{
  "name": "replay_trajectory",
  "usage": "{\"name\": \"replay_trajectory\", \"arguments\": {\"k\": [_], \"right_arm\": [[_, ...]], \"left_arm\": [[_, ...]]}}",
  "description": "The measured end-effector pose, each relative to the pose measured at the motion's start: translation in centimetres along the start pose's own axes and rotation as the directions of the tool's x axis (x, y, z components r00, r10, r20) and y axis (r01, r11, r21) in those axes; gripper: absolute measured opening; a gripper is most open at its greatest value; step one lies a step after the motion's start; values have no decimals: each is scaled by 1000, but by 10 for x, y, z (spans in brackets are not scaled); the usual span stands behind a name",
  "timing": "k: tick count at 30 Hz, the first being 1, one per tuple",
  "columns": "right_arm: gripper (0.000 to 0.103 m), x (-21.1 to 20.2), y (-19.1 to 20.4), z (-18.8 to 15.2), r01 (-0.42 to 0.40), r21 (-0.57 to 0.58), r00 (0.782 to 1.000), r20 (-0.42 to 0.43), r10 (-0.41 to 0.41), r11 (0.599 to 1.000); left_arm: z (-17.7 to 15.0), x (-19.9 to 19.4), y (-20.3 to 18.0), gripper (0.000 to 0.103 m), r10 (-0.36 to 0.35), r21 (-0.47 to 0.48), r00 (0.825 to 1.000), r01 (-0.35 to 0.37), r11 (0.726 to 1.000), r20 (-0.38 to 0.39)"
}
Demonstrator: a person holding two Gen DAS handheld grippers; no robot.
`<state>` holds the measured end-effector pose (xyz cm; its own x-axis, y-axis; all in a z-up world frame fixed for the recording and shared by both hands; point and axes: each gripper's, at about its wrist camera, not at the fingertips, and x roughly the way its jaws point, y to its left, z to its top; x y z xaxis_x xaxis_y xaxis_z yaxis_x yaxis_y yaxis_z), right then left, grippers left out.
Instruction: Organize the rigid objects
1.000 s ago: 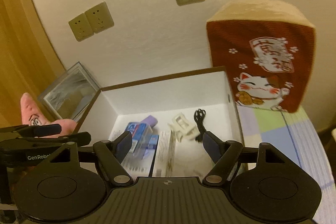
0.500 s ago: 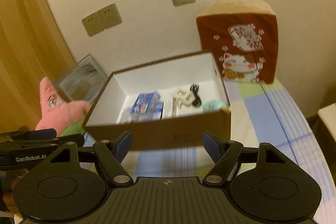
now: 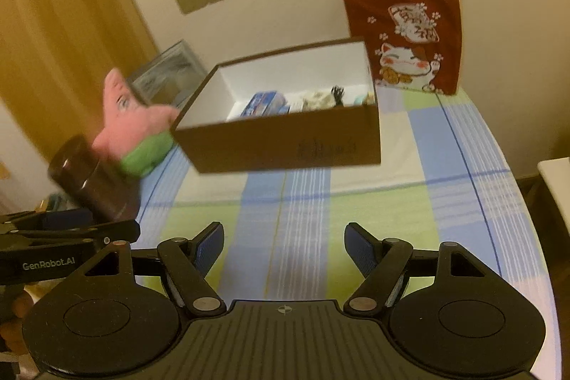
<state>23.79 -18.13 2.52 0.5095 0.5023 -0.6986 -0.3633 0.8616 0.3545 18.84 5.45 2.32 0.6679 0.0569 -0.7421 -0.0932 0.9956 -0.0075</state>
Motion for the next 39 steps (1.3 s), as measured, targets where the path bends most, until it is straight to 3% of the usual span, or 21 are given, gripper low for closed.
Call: {"name": "replay_trajectory", "arguments": {"k": [11, 18, 29, 39], "right_arm": [[74, -45, 0, -52, -37, -18, 997, -64, 36, 999], [74, -68, 15, -78, -50, -24, 995, -86, 47, 998], [74, -81, 30, -111, 6, -20, 993, -117, -8, 1000], [74, -85, 36, -124, 28, -33, 990, -136, -32, 999]], "left_arm": [[-65, -56, -29, 80, 37, -26, 999, -38, 999, -39], [-90, -78, -29, 80, 18, -20, 998, -19, 1000, -57], [-114, -90, -20, 80, -36, -1, 996, 36, 999, -86], [-125, -96, -18, 80, -44, -7, 995, 44, 999, -92]]}}
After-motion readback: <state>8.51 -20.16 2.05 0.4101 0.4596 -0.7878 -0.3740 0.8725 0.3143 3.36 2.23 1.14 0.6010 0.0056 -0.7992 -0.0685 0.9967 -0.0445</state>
